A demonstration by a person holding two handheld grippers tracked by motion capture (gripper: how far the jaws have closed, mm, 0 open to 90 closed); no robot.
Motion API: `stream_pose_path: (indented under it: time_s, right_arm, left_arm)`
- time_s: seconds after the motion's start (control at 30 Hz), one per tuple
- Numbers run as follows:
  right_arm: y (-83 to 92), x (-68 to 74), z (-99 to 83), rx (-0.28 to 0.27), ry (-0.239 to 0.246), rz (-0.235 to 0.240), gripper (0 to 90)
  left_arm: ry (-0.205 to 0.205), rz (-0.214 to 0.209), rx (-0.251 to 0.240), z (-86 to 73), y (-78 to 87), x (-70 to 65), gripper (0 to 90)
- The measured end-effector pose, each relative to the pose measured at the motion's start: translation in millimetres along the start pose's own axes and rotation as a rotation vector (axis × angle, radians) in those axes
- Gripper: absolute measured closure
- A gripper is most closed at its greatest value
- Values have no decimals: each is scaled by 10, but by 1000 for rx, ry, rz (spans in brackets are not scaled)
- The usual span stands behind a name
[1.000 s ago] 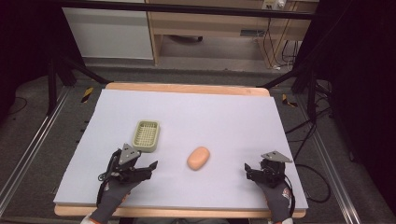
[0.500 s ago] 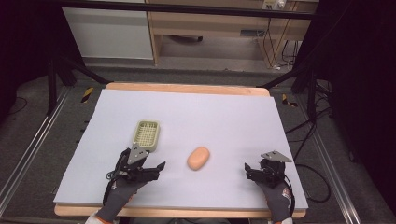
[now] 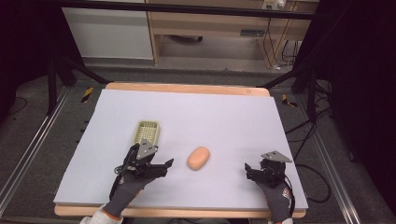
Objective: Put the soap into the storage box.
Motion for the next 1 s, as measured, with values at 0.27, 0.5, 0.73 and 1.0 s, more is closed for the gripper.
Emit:
stream_pose_path:
  time_s: [0.27,0.5,0.73,1.0]
  right_arm:
    - [-5,2,0,2,-6,1,103]
    - [-4,3,1,2,-6,1,103]
    - [-7,-4,-1,5,-5,-3,103]
    - [-9,-2,-1,6,-8,-3,102]
  left_arm:
    - [-7,-14,3,141,-98,-61,253]
    - [-8,-27,5,219,-225,-133,253]
    - [-7,-35,23,230,-321,-148,252]
    - [-2,-43,32,269,-419,-169,251]
Point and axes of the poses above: each handheld gripper's, and its own axes: y roughly backward along the jaws, z roughly out of its top, x roughly to its left, the point moved 7 cm from there along -y, roughly forward along the jaws, and after that the axes turned 8 degrees about -y, right-handed, at the moved point
